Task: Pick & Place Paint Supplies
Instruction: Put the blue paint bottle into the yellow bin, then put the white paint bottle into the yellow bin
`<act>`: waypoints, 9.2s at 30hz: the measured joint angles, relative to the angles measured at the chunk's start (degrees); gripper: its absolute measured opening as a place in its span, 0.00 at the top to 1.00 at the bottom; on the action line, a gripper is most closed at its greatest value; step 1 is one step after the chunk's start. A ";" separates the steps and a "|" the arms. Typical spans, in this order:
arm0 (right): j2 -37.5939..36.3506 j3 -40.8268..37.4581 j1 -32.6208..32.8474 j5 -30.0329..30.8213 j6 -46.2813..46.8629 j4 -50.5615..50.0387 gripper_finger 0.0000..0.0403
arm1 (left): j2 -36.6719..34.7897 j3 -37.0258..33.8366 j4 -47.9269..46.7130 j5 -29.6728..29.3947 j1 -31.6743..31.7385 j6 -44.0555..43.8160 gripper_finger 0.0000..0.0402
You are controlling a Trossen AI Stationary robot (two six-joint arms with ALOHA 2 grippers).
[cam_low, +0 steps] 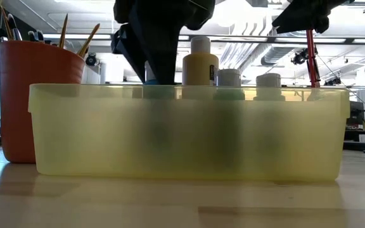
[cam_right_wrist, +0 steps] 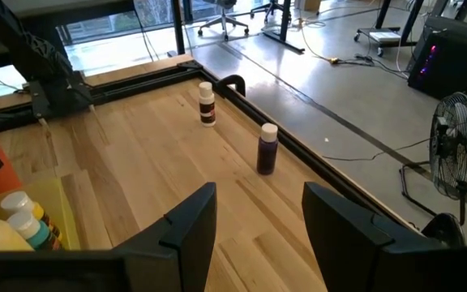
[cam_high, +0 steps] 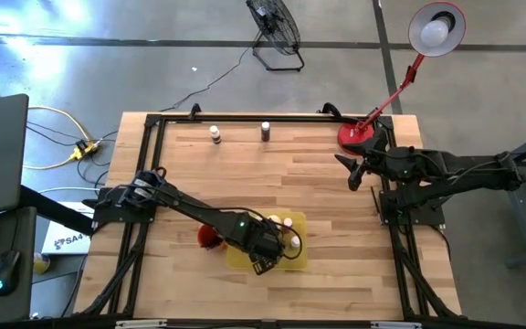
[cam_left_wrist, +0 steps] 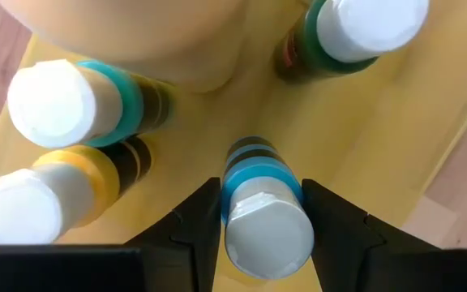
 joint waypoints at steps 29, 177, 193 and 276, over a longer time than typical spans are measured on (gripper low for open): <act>0.00 0.00 0.00 0.00 0.01 -0.48 0.57 | -0.09 0.58 3.08 4.07 2.62 3.27 0.43; 0.00 -0.02 -0.01 0.00 -0.17 -2.06 0.57 | -0.30 0.54 10.63 23.81 9.89 3.23 0.43; 0.02 -0.02 0.01 -0.02 -0.17 -2.08 0.57 | -1.31 2.11 7.71 22.21 10.54 4.65 0.43; 1.62 -0.02 -0.01 -4.02 2.80 -5.45 0.57 | -10.60 0.25 -18.34 5.20 72.30 39.13 0.79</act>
